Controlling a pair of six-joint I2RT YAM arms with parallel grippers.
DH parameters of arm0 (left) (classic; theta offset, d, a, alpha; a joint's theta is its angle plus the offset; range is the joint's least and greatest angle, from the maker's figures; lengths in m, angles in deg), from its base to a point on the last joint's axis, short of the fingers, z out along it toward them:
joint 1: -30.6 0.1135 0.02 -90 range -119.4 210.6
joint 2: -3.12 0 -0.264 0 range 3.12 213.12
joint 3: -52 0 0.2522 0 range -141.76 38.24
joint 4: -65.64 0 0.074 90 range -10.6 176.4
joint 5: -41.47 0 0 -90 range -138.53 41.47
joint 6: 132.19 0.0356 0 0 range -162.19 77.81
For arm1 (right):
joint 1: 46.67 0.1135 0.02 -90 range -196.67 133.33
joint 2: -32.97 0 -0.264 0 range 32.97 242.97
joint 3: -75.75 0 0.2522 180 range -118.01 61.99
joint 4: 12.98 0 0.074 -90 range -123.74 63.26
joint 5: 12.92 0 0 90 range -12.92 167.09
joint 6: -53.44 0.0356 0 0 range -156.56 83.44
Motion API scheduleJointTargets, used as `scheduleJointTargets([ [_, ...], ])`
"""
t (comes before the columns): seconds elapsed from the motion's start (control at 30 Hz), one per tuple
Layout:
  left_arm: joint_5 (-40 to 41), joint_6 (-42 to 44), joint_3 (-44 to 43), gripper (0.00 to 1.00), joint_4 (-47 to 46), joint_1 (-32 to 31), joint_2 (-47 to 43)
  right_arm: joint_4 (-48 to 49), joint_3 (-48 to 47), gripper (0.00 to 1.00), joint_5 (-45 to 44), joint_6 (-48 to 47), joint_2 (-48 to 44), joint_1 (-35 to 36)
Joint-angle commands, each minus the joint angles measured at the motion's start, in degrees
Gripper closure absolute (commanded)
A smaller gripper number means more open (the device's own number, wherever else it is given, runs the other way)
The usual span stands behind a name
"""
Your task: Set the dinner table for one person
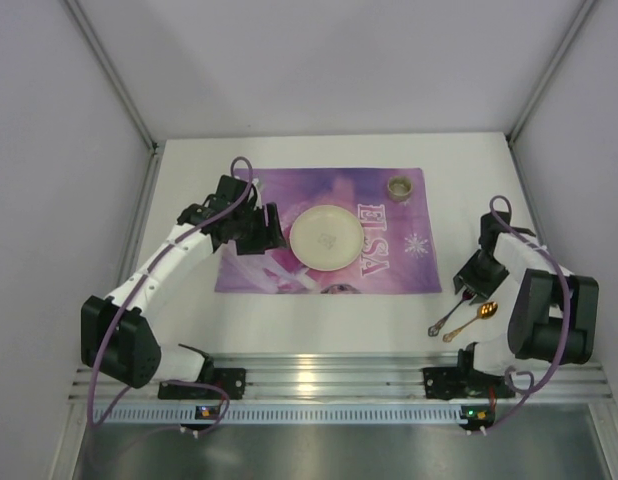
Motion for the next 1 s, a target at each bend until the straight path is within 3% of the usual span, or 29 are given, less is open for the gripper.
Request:
scheduleJointTargets([
  [0.0,0.7,1.0,0.5,0.32,1.7,-0.1,-2.2,4.2,-0.2,0.56,-0.7,-1.2,1.8,-1.1],
  [0.17,1.2,0.7,0.2,0.32,3.0,-0.1,-2.7,7.9,2.2,0.62,0.9,0.0,4.1,-1.0],
  [0.37,2.5,0.5,0.2,0.32,3.9,-0.1,-3.4,10.3,6.1,0.80,1.1,-0.3,4.3,-0.3],
  [0.5,2.2,0.2,0.0,0.32,3.8,-0.1,-3.1,10.9,7.0,0.99,1.4,-0.2,3.5,0.0],
  [0.77,3.2,1.0,-2.6,0.32,3.7,-1.1,-0.8,8.7,4.5,1.00,2.7,-0.6,0.4,0.1],
  [0.97,9.6,2.2,-9.1,0.32,6.1,-8.9,3.9,2.9,-2.3,1.00,6.5,0.0,-6.8,0.2],
])
